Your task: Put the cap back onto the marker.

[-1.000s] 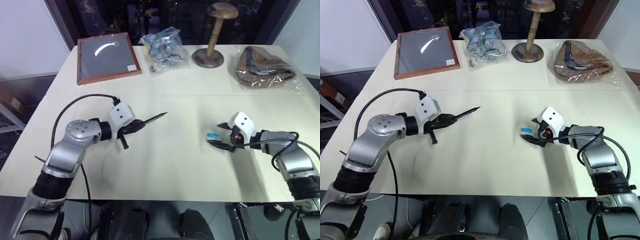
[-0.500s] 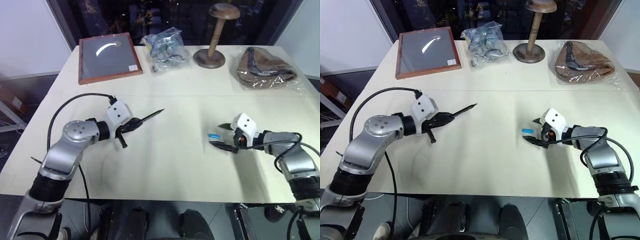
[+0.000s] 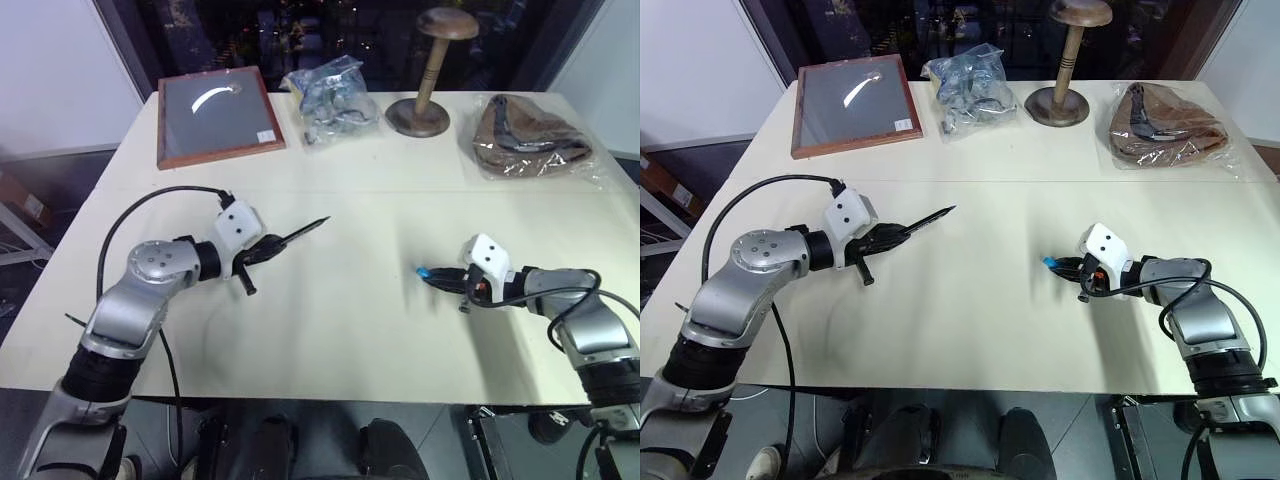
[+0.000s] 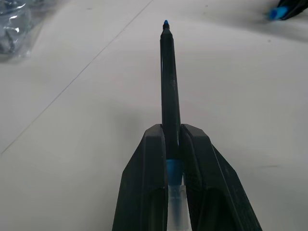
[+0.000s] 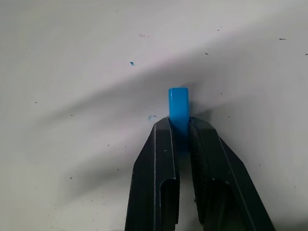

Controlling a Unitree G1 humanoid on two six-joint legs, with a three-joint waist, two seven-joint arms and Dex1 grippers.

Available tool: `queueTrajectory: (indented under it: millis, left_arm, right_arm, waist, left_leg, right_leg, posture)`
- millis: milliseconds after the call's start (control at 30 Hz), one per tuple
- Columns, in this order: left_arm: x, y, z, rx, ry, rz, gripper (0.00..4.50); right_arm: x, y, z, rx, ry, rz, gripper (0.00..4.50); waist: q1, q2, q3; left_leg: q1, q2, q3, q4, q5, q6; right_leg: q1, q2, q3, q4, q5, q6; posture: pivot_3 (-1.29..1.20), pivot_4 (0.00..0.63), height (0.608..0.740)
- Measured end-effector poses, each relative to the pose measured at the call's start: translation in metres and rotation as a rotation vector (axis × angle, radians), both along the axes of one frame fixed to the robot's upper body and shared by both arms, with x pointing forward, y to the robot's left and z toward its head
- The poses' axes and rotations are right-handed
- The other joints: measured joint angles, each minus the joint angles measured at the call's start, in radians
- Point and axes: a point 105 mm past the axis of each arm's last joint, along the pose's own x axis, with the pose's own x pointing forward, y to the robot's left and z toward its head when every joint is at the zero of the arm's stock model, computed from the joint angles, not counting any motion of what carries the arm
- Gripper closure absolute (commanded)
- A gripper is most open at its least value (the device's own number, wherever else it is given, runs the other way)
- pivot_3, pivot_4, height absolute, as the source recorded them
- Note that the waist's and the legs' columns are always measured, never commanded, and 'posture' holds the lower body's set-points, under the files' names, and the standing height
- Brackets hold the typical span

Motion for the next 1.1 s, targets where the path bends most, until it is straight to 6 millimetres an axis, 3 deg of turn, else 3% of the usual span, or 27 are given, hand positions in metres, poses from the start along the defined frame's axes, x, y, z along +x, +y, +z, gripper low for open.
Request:
queueTrajectory:
  millis: [100,200,300,367,600,1100]
  left_arm:
    - [-0.006,-0.007,-0.005,0.024,-0.012,-0.107,4.5]
    - [-0.005,-0.01,-0.019,0.066,-0.01,-0.182,4.5]
    - [0.006,-0.008,-0.026,0.14,-0.052,-0.229,4.5]
    - [0.012,-0.009,-0.027,0.178,-0.088,-0.253,4.5]
    - [0.022,-0.015,-0.03,0.219,-0.146,-0.317,4.5]
    - [0.023,-0.024,-0.025,0.24,-0.195,-0.377,4.5]
  right_arm:
    - [0.005,0.006,0.008,-0.072,-0.055,0.005,4.47]
    - [0.01,0.021,0.031,-0.153,-0.157,0.062,4.47]
    - [0.013,0.038,0.055,-0.22,-0.246,0.122,4.47]
    - [0.011,0.049,0.06,-0.273,-0.279,0.17,4.47]
    - [0.005,0.064,0.055,-0.392,-0.289,0.266,4.47]
    - [0.009,0.086,0.06,-0.392,-0.326,0.322,4.47]
  waist:
    - [-0.002,0.001,0.0]
    - [-0.003,0.002,0.0]
    - [-0.002,0.001,0.0]
    - [0.001,0.001,0.0]
    - [-0.006,0.001,0.0]
    - [-0.008,0.001,0.0]
  left_leg:
    - [0.0,0.0,0.0,-0.001,0.0,0.0]
    - [-0.001,0.0,0.001,-0.002,0.0,0.0]
    - [-0.001,0.0,0.0,-0.002,0.0,0.0]
    - [-0.002,-0.001,0.0,-0.001,0.0,0.0]
    - [-0.004,-0.001,0.0,-0.002,0.0,0.0]
    - [-0.004,-0.001,0.0,-0.001,0.0,0.0]
  right_leg:
    - [-0.001,0.0,0.0,0.0,0.0,0.0]
    - [-0.002,0.0,0.0,0.0,0.0,0.0]
    - [-0.002,0.0,0.0,0.0,0.0,0.0]
    - [-0.002,0.0,-0.001,0.0,0.0,0.0]
    - [-0.005,-0.001,-0.001,0.001,0.0,0.0]
    - [-0.006,-0.001,-0.001,0.002,0.0,0.0]
  posture:
    - [0.0,0.15,0.74]
    - [0.0,0.15,0.74]
    - [0.0,0.15,0.74]
    - [0.0,0.15,0.74]
    - [0.0,0.15,0.74]
    - [0.0,0.15,0.74]
